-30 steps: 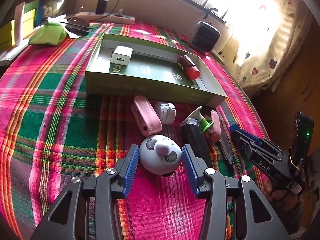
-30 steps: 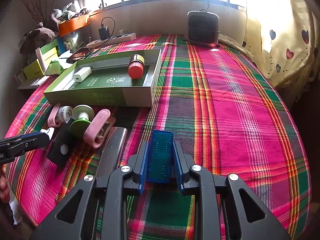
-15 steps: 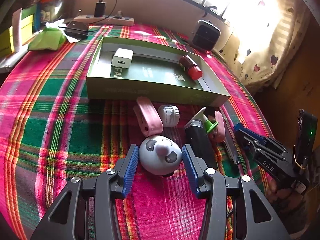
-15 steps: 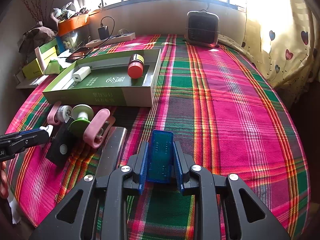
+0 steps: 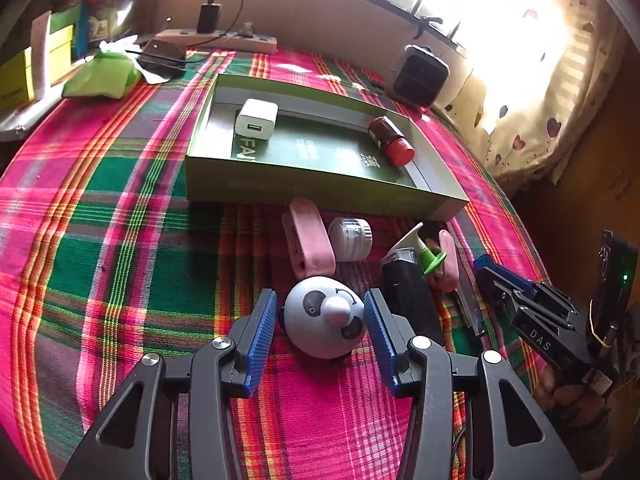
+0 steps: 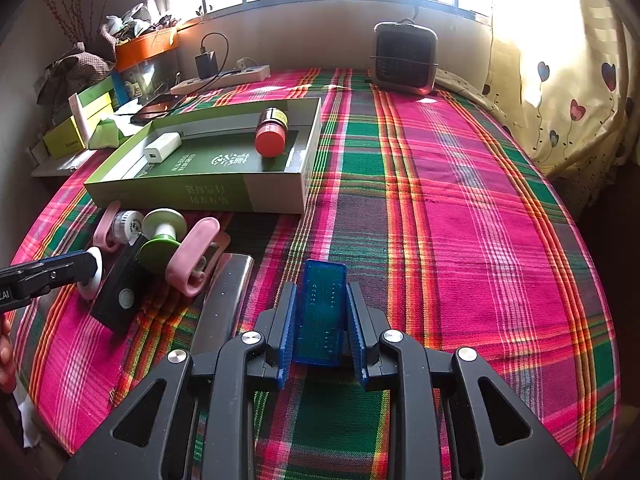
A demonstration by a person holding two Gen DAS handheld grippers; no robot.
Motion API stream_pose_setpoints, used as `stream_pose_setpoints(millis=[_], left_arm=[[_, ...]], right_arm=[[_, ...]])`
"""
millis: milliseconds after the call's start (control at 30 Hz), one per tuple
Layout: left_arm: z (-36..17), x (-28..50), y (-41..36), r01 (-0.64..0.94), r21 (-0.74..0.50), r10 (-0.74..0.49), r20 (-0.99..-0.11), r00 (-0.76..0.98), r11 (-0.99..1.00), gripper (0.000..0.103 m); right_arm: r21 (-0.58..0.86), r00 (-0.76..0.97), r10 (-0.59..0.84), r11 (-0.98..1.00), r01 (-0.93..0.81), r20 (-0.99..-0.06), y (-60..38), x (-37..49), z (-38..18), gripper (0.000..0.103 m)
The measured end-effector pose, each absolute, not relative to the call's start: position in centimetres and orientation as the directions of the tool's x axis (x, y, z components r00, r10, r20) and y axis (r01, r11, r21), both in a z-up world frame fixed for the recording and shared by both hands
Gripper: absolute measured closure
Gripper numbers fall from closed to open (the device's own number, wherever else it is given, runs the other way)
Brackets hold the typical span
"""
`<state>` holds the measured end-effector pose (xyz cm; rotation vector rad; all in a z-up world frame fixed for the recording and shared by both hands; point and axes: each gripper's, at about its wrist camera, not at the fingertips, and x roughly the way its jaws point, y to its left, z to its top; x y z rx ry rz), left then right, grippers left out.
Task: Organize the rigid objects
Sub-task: 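Hold the blue USB stick in the right tool while the left tool grasps the panda toy, then carry the USB stick and panda toy toward the green box with both tools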
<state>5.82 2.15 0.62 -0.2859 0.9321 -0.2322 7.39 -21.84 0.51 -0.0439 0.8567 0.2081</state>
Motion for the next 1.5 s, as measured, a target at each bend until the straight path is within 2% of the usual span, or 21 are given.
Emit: stream_pose_setpoints(millis=[167, 300, 1500], left_arm=[[0.6, 5.8, 2.2, 0.068, -0.348, -0.320, -0.748, 0.581, 0.935, 0.060], [0.6, 5.6, 2.2, 0.075, -0.365, -0.338, -0.741, 0.580, 0.928, 0.068], [2.5, 5.5, 1.9, 0.095, -0.292, -0.286, -0.731, 0.620, 0.952, 0.068]], right_arm=[[0.044, 0.636, 0.164, 0.979, -0.200, -0.754, -21.8, 7.4, 0.5, 0.078], [0.044, 0.636, 0.164, 0.979, -0.201, -0.754, -21.8, 7.4, 0.5, 0.078], [0.024, 0.635, 0.145, 0.980, -0.196, -0.759, -21.6, 7.3, 1.3, 0.080]])
